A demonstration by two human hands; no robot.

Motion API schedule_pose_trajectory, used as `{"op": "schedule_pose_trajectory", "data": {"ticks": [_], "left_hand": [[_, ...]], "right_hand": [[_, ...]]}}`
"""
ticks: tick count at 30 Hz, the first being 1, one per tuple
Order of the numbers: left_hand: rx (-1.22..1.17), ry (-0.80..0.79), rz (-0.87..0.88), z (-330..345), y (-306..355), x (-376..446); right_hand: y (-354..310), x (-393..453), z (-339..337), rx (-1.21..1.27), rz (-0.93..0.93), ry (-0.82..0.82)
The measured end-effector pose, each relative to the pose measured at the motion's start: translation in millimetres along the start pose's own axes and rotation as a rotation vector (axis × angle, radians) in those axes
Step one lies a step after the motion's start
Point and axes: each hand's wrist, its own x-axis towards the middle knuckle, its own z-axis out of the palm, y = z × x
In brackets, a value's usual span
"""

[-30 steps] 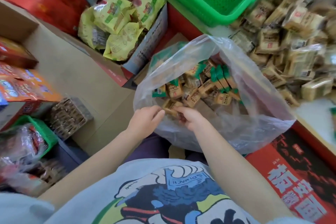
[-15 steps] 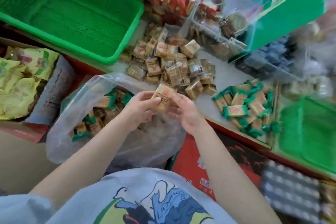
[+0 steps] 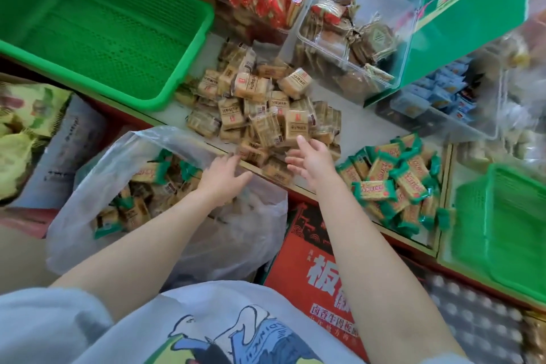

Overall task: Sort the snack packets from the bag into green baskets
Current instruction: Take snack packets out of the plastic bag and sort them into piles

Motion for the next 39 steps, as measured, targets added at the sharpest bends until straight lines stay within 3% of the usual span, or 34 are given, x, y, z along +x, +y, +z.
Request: {"op": "schedule_pose_trajectory", "data": {"ticks": [5, 7, 9, 13, 17, 22, 30, 36, 39], "left_hand": [[0.025, 0.018, 0.096, 0, -4, -7], [-0.052, 0.133, 0.182, -4, -11, -23], [-0.112, 0.262, 0.228, -5, -30, -48], [-0.123, 0.233, -0.028, 8, -111, -103], [-0.004, 0.101, -0.331, 19, -198, -145], [-0.094, -0.012, -0.394, 24, -233, -174], [-0.264, 0.248, -0.299, 13, -256, -189], [-0.294, 0.302, -0.217, 3, -256, -196], [-0.465, 0.257, -0.275, 0, -239, -191]], "right_hand": [[16, -22, 0, 0.075, -0.058, 0.105], [25, -42, 5, 0.041, -0.087, 0.107], [40, -61, 17, -0.060, -0.093, -0.014], [95, -78, 67, -0.361, 0.089, -0.341], [154, -65, 134, -0.453, 0.210, -0.475], [211, -47, 208, -0.432, 0.313, -0.500], [256, -45, 288, -0.236, 0.238, -0.261], [224, -63, 249, -0.340, 0.199, -0.295], [191, -77, 209, -0.344, 0.184, -0.352]]}}
